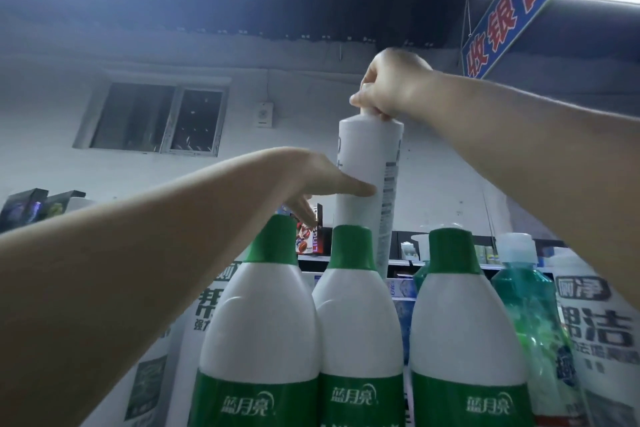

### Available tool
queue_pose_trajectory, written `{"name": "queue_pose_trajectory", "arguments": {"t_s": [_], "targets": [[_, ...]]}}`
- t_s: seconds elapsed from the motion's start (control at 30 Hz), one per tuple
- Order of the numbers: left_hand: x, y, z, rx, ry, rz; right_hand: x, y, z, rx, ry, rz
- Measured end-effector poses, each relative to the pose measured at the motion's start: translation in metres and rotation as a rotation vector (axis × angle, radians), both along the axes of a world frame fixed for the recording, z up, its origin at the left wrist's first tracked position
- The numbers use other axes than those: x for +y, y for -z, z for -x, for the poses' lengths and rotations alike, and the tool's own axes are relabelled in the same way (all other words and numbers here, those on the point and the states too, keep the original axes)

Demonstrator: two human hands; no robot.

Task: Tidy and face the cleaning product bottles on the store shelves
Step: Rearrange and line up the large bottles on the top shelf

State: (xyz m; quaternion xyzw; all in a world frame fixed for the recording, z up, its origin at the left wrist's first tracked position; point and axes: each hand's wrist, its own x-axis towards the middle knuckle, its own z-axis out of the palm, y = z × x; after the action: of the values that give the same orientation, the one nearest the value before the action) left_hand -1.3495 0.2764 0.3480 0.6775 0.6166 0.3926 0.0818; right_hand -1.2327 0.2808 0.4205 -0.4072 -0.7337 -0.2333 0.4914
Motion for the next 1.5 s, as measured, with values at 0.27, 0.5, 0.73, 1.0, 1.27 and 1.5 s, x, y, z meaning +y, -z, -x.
{"name": "queue_pose_trajectory", "arguments": {"t_s": [0.27, 0.5, 0.73, 1.0, 1.27, 1.5], "targets": [[-0.009, -0.007, -0.016, -0.188, 0.079, -0.400, -0.054, -0.015, -0.004, 0.054, -0.069, -0.199], [-0.032, -0.013, -0.015, -0.289, 0.046, -0.688, -0.088, -0.018, -0.001, 0.042, -0.203, -0.436], [-0.072, -0.019, -0.018, -0.370, 0.140, -0.885, -0.130, -0.023, 0.006, 0.179, -0.450, -0.625], [-0.127, -0.015, -0.015, -0.295, 0.153, -0.955, -0.184, -0.017, 0.012, 0.333, -0.644, -0.641], [-0.187, 0.007, 0.016, -0.326, 0.202, -0.892, -0.237, -0.006, 0.038, 0.375, -0.730, -0.496], [-0.216, 0.054, 0.069, -0.392, 0.141, -0.765, -0.245, 0.033, 0.078, 0.370, -0.875, -0.303]]}}
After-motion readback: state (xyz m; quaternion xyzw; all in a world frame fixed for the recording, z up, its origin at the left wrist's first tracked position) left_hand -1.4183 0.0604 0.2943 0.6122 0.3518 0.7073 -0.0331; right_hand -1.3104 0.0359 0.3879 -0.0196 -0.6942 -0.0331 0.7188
